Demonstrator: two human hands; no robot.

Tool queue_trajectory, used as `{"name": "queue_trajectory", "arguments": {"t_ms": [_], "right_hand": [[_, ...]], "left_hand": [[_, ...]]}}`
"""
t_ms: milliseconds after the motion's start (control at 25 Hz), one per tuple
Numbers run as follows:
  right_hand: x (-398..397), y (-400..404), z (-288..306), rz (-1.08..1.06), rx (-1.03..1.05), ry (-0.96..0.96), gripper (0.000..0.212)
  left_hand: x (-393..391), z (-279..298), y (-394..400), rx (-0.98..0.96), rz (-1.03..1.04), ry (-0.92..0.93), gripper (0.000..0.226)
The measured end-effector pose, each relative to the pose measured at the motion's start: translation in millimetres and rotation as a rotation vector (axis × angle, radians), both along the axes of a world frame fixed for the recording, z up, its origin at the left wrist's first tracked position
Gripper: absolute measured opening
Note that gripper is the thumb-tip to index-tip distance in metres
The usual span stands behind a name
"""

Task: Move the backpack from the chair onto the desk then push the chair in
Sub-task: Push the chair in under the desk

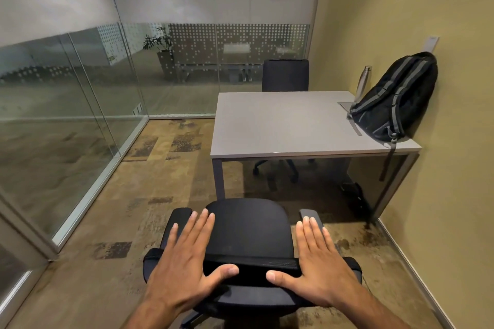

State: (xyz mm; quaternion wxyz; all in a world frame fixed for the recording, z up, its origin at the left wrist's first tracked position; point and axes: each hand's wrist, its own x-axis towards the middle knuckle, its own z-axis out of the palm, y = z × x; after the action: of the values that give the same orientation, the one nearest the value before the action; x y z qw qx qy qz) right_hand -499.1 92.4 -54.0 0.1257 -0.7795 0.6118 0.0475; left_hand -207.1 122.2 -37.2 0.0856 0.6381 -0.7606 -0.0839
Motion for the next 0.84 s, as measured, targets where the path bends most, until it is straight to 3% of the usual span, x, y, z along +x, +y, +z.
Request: {"name": "queue_trajectory", "arguments": {"t_ms": [840], "right_hand": [[-176.3, -60.3, 4.0, -0.006, -0.195, -0.132, 0.128]], "left_hand": [[-177.1, -2.9, -72.5, 0.030, 0.027, 0.017, 0.123]]}}
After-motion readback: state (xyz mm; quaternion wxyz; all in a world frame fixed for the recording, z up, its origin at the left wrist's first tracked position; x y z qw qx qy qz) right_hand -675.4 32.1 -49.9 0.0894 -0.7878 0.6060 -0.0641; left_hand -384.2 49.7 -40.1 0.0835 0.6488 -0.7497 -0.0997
